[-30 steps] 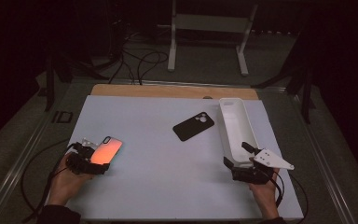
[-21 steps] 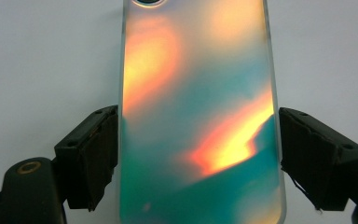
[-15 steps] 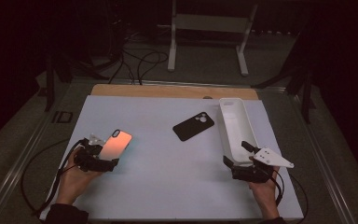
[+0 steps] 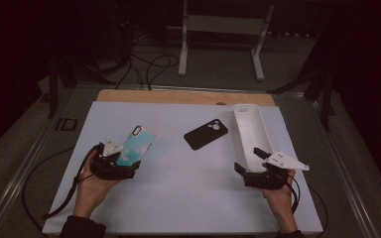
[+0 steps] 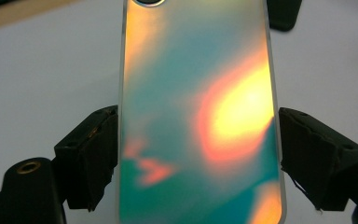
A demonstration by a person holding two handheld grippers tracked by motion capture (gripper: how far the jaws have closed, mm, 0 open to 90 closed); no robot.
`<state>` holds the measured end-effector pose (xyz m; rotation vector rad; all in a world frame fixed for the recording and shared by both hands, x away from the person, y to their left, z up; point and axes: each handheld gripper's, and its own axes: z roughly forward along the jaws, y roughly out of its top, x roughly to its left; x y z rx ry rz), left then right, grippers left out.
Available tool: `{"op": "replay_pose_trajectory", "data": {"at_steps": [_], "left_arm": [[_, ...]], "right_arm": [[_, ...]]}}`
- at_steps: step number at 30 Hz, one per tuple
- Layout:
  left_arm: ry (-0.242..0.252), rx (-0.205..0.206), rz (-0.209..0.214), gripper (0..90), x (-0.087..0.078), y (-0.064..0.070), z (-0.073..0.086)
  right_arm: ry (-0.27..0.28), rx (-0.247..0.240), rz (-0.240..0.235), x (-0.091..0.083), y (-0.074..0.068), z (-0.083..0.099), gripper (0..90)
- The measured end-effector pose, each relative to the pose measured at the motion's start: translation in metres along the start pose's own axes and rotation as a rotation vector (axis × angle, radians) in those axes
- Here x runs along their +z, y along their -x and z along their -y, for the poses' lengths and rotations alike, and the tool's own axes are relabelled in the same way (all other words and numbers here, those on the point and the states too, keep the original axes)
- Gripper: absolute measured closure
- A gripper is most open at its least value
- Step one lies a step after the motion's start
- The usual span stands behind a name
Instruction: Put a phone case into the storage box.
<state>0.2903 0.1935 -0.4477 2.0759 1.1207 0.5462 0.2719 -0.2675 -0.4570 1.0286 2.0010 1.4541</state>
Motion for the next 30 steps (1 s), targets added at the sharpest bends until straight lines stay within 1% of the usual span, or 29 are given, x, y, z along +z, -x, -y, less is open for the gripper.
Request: {"op": "replay_pose_trajectory", "data": {"at_steps": [1,2,4,11,12,13,16,17,18,21,22,23,24,27,28,30], "left_arm": [[0.023,0.000,0.005,17.3,0.000,0.003,-0.004],[0.031,0.002,0.009,17.3,0.000,0.005,-0.006],[0.043,0.008,0.016,17.3,0.001,0.009,-0.011],[0.085,0.038,0.057,17.2,0.009,0.025,-0.026],[0.085,0.038,0.057,17.3,0.009,0.025,-0.026],[0.097,0.050,0.066,17.2,0.011,0.031,-0.031],[0.105,0.055,0.077,17.2,0.012,0.034,-0.033],[0.111,0.065,0.086,17.2,0.013,0.038,-0.036],[0.123,0.067,0.096,17.2,0.015,0.041,-0.039],[0.132,0.068,0.104,17.2,0.016,0.044,-0.041],[0.140,0.079,0.103,17.3,0.017,0.047,-0.044],[0.140,0.079,0.103,17.2,0.017,0.047,-0.044],[0.144,0.085,0.109,17.2,0.018,0.050,-0.046],[0.151,0.099,0.113,17.2,0.020,0.055,-0.051],[0.151,0.099,0.113,17.2,0.020,0.055,-0.051],[0.161,0.115,0.120,17.2,0.022,0.062,-0.056]], "right_arm": [[-0.004,0.005,-0.017,0.002,0.000,-0.003,7.8],[-0.008,0.010,-0.026,0.003,0.000,-0.005,7.8],[-0.015,0.015,-0.047,0.005,-0.001,-0.009,7.8],[-0.021,0.024,-0.092,0.013,-0.004,-0.022,7.8],[-0.021,0.024,-0.092,0.013,-0.004,-0.022,7.8],[-0.020,0.032,-0.109,0.015,-0.005,-0.026,7.8],[-0.021,0.032,-0.123,0.017,-0.007,-0.030,7.8],[-0.021,0.032,-0.123,0.017,-0.007,-0.030,7.8],[-0.025,0.030,-0.136,0.020,-0.009,-0.035,7.8],[-0.025,0.037,-0.146,0.022,-0.011,-0.038,7.8],[-0.025,0.032,-0.151,0.024,-0.012,-0.040,7.8],[-0.025,0.032,-0.151,0.024,-0.012,-0.040,7.8],[-0.027,0.025,-0.171,0.029,-0.017,-0.045,7.8],[-0.025,0.026,-0.189,0.033,-0.022,-0.050,7.8],[-0.021,0.025,-0.194,0.034,-0.023,-0.052,7.8],[-0.022,0.030,-0.209,0.038,-0.026,-0.055,7.8]]}}
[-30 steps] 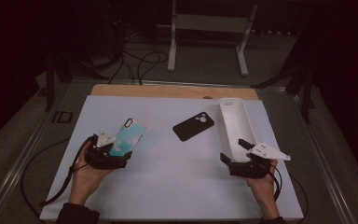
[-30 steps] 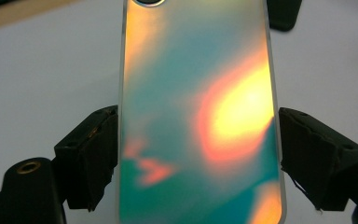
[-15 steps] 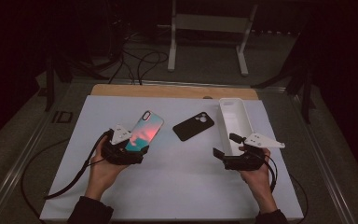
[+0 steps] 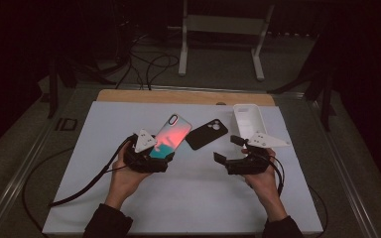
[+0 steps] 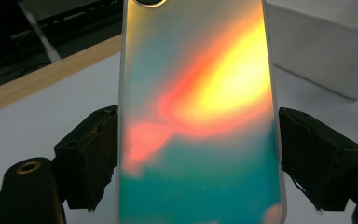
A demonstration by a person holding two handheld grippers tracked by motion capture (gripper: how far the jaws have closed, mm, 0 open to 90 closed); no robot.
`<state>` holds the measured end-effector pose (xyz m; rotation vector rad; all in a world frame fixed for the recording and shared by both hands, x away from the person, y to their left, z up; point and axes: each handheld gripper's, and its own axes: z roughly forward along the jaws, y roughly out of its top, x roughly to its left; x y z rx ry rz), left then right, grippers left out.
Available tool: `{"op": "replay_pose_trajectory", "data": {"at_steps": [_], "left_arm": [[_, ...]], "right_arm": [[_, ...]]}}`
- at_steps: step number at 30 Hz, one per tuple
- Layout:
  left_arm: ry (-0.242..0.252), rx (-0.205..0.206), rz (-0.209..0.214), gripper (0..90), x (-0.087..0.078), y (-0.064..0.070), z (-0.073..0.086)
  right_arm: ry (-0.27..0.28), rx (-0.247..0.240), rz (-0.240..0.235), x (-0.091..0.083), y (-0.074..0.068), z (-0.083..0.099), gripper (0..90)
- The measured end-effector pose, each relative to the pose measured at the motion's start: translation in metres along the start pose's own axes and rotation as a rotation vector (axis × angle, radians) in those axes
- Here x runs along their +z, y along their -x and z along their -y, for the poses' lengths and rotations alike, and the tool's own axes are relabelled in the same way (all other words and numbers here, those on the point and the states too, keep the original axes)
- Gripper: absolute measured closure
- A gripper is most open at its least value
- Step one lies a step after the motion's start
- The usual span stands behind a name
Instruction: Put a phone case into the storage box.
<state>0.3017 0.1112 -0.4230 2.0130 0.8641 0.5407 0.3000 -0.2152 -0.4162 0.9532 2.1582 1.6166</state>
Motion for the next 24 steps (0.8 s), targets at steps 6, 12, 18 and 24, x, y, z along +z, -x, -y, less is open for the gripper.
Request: {"op": "replay_pose_trajectory", "data": {"at_steps": [6,12,18,24], "left_arm": [[0.013,0.023,0.016,17.3,0.006,0.010,-0.006],[0.027,0.037,0.036,17.3,0.010,0.018,-0.010],[0.056,0.074,0.061,17.2,0.012,0.030,-0.013],[0.077,0.065,0.087,17.2,0.013,0.034,-0.012]], "right_arm": [[-0.007,0.006,-0.033,0.013,-0.005,-0.008,7.8],[-0.013,0.020,-0.058,0.023,-0.007,-0.011,7.8],[-0.031,0.043,-0.080,0.036,-0.010,-0.015,7.9],[-0.034,0.077,-0.111,0.043,-0.014,-0.020,12.5]]}}
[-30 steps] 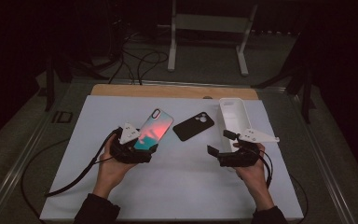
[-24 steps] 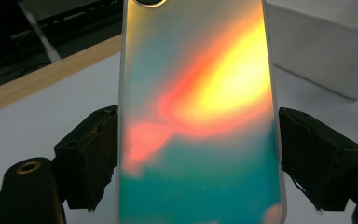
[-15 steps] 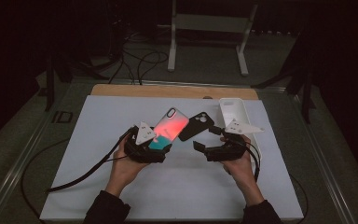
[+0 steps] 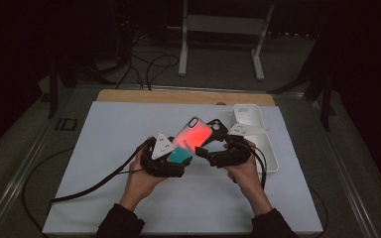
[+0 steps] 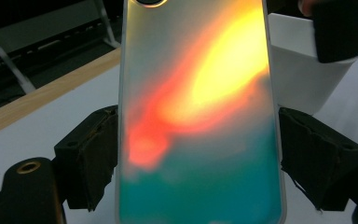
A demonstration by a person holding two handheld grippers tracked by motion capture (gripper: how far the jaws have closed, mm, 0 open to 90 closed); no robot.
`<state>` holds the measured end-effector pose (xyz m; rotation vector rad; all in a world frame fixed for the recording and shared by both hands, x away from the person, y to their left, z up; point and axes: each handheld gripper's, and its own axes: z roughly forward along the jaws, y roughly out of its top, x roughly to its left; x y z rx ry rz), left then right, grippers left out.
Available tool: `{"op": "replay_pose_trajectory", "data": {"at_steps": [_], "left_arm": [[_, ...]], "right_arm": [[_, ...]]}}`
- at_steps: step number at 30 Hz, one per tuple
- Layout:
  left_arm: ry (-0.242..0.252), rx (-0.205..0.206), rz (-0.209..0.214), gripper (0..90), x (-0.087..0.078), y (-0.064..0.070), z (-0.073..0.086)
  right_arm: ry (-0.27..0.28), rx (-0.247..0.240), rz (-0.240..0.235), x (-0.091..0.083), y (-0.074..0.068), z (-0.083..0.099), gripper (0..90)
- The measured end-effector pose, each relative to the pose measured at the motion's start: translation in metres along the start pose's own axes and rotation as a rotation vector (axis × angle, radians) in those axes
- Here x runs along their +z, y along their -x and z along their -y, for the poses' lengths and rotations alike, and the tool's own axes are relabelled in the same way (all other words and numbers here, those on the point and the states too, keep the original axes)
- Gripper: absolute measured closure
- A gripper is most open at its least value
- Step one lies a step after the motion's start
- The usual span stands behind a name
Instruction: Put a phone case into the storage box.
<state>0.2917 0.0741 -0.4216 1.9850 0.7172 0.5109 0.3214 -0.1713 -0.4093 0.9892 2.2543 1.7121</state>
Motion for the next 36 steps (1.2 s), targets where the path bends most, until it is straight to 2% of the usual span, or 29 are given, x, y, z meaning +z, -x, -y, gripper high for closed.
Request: {"op": "replay_pose_trajectory", "data": {"at_steps": [3,7,8,9,13,16,19,21,23,25,29,33,34,35,36], "left_arm": [[0.010,0.003,0.012,17.2,0.000,0.003,0.001],[0.015,0.003,0.022,17.2,0.001,0.005,0.001],[0.015,0.003,0.022,17.2,0.001,0.005,0.001],[0.013,0.006,0.026,17.2,0.001,0.005,0.002],[0.013,0.003,0.029,17.2,0.003,0.007,0.003],[0.015,0.003,0.033,17.2,0.003,0.007,0.003],[0.012,0.001,0.034,17.2,0.004,0.007,0.004],[0.002,-0.001,0.027,17.3,0.006,0.007,0.005],[0.002,-0.001,0.027,17.2,0.006,0.007,0.005],[-0.005,0.000,0.027,17.3,0.007,0.008,0.006],[-0.018,0.009,0.023,17.2,0.008,0.008,0.006],[-0.027,0.010,0.013,17.0,0.008,0.007,0.007],[-0.030,0.004,0.023,18.9,0.007,0.006,0.007],[-0.027,0.005,0.030,23.1,0.007,0.005,0.007],[-0.023,0.004,0.029,23.2,0.006,0.005,0.007]], "right_arm": [[-0.010,0.025,-0.017,0.005,-0.001,-0.003,16.7],[-0.029,0.056,-0.016,0.011,-0.002,-0.005,30.9],[-0.029,0.056,-0.016,0.011,-0.002,-0.005,30.9],[-0.038,0.075,-0.031,0.014,-0.002,-0.005,39.1],[-0.063,0.084,-0.045,0.019,-0.004,-0.004,49.0],[-0.084,0.075,-0.047,0.022,-0.006,-0.003,59.9],[-0.088,0.085,-0.055,0.024,-0.007,-0.003,61.5],[-0.094,0.084,-0.062,0.025,-0.008,-0.003,68.4],[-0.099,0.087,-0.061,0.025,-0.008,-0.003,68.4],[-0.102,0.096,-0.070,0.026,-0.009,-0.003,75.7],[-0.100,0.104,-0.089,0.028,-0.010,-0.002,79.2],[-0.095,0.100,-0.088,0.030,-0.013,-0.002,82.8],[-0.094,0.102,-0.092,0.030,-0.013,-0.002,85.8],[-0.093,0.080,-0.075,0.030,-0.015,-0.002,86.2],[-0.092,0.076,-0.075,0.030,-0.015,-0.002,86.3]]}}
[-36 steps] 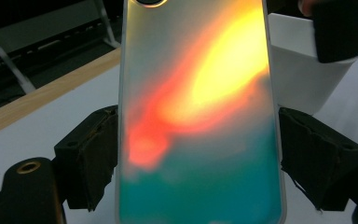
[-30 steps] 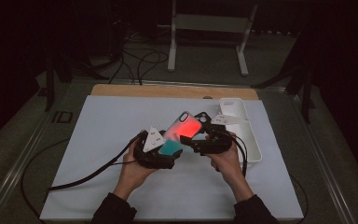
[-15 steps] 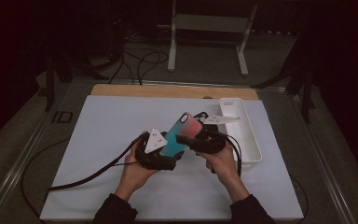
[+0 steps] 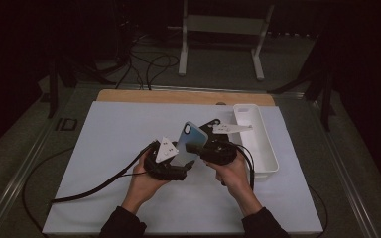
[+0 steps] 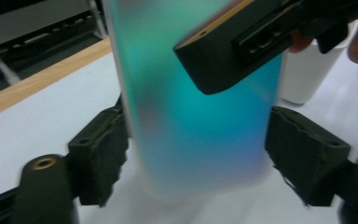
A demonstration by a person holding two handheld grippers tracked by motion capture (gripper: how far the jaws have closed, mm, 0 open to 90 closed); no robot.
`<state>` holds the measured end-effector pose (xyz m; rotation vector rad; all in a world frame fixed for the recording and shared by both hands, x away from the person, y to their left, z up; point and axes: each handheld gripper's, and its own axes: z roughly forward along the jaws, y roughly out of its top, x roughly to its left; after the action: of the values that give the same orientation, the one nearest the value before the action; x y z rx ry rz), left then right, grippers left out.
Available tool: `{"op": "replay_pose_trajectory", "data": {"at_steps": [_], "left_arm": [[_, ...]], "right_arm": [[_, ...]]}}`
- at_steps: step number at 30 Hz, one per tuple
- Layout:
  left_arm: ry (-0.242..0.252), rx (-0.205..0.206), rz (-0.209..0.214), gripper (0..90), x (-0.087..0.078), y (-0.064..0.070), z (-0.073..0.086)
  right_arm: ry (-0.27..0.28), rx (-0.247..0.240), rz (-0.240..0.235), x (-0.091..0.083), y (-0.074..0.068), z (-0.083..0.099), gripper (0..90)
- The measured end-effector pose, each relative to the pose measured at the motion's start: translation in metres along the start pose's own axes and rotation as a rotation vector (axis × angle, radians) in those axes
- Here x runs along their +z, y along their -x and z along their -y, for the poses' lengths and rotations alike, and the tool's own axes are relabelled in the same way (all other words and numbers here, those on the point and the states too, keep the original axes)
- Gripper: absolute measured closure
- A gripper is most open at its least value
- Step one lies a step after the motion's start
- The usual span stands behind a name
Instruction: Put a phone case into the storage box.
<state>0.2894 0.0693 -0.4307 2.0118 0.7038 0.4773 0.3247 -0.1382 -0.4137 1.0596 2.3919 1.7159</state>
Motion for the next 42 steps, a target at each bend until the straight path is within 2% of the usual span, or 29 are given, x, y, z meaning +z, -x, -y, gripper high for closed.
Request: {"op": "replay_pose_trajectory", "data": {"at_steps": [11,21,32,36,37,39,40,42], "left_arm": [[0.006,-0.036,0.045,19.5,-0.008,-0.009,-0.003],[0.002,-0.051,0.107,17.5,-0.006,-0.009,-0.001],[0.016,-0.072,0.179,17.6,-0.005,-0.011,-0.002],[0.019,-0.069,0.226,18.3,-0.004,-0.010,-0.001],[0.020,-0.067,0.245,19.7,-0.004,-0.010,0.000],[0.023,-0.058,0.278,20.3,-0.003,-0.010,0.000],[0.024,-0.055,0.293,23.4,-0.003,-0.009,0.000],[0.022,-0.044,0.299,26.0,-0.003,-0.009,0.001]], "right_arm": [[0.012,-0.022,0.023,-0.011,0.005,0.001,86.5],[0.042,-0.039,0.001,-0.029,0.009,-0.002,86.4],[0.076,-0.099,-0.090,-0.040,0.004,-0.005,86.3],[0.092,-0.125,-0.142,-0.039,0.001,-0.005,86.3],[0.089,-0.143,-0.175,-0.039,-0.001,-0.005,86.4],[0.090,-0.148,-0.185,-0.038,-0.002,-0.006,86.4],[0.093,-0.166,-0.208,-0.038,-0.004,-0.006,86.4],[0.094,-0.170,-0.214,-0.037,-0.005,-0.006,86.3]]}}
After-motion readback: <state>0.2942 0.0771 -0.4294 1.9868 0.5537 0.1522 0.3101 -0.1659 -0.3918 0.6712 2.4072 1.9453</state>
